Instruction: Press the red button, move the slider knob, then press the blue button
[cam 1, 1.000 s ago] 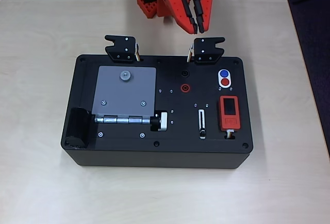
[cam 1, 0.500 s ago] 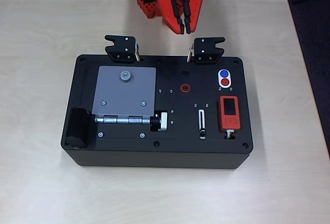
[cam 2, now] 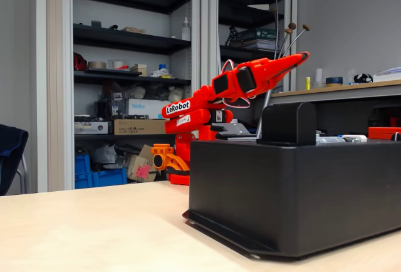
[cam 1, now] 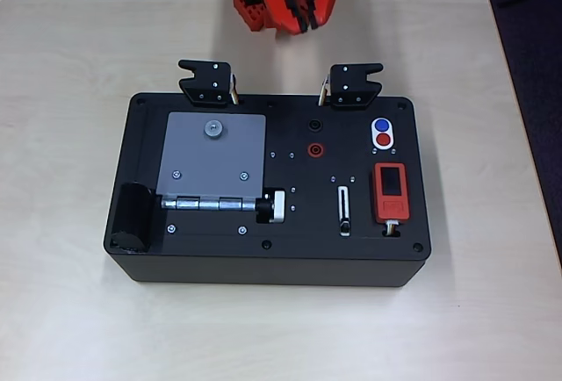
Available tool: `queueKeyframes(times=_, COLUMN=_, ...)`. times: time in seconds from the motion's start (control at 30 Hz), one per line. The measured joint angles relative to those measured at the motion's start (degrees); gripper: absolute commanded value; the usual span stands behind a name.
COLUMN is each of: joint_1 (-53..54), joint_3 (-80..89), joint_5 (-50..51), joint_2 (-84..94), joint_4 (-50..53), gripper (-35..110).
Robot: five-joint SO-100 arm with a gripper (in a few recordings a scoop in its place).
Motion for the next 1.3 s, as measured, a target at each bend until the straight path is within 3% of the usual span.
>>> queueKeyframes(times=0.33, joint_1=-1.58, joint_3=0.09, joint_5=29.18, joint_2=-0.44, joint_4=-16.87, gripper=8)
queueKeyframes(times=0.7, joint_1=-0.18, joint_3=0.09, joint_5=51.68, joint_2=0.26, joint_4=-54.23, gripper=7)
queueKeyframes(times=0.97, joint_1=0.44, joint_3=0.09, joint_5=57.66, joint_2=0.26, joint_4=-77.34, gripper=7)
queueKeyframes(times=1.3, joint_1=7.12, joint_3=0.09, joint_5=61.87, joint_2=0.26, joint_4=-93.43, gripper=7)
